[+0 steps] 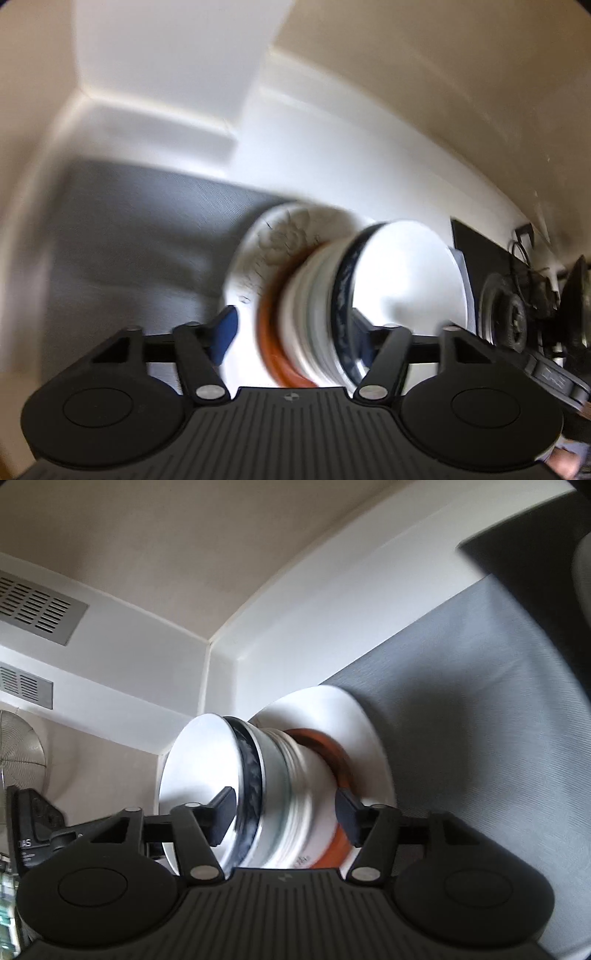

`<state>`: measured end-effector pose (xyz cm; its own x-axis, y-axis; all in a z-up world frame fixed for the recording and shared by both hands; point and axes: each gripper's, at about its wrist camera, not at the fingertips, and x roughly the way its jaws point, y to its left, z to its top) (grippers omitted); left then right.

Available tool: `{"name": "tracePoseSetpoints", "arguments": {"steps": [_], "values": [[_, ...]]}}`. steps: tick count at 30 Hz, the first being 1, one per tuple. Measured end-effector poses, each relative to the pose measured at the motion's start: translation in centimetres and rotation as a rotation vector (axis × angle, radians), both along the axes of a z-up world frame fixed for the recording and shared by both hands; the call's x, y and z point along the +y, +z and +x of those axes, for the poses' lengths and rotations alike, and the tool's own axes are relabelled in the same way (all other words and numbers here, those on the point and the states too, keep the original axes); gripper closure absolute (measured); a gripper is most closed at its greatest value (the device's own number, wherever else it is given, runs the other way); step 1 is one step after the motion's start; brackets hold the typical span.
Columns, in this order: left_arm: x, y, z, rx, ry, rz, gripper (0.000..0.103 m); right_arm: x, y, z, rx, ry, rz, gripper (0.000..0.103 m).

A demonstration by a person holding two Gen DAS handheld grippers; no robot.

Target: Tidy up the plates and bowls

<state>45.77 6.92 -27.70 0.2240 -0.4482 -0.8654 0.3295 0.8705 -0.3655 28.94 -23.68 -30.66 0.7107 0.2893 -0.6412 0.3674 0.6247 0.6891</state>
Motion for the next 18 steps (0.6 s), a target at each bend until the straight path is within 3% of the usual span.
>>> {"name": "tracePoseSetpoints", "arguments": {"steps": [2,6,8,11,14,18], "values": [[1.1,1.5,-1.5,-0.053,0.012,0.004,0.025,0.9,2.3,-2.6,-0.012,-0.015,-0.063,0.037],[3.0,6.4,-5.8,-0.173,0.081,0.099,0.025,4.3,8.1,-7.6,0.017,-0.052,-0.248,0.013],[3.1,10.0,-8.8,-0.258,0.096,0.136,0.019,6.3,11.1,-9.5,0.007,-0.048,-0.316,0.012],[2.8,15.4,-13.7,-0.345,0.057,0.126,0.007,9.3,15.4,-11.5,-0.012,-0.022,-0.38,0.005],[2.0,20.2,-18.9,-0.428,0.013,0.101,0.007,11.7,19.3,-13.1,-0.007,0.001,-0.481,0.0],[0.8,24.3,-24.9,-0.514,0.085,0.19,0.005,13.8,23.2,-14.8,0.017,0.069,-0.575,0.0]]}}
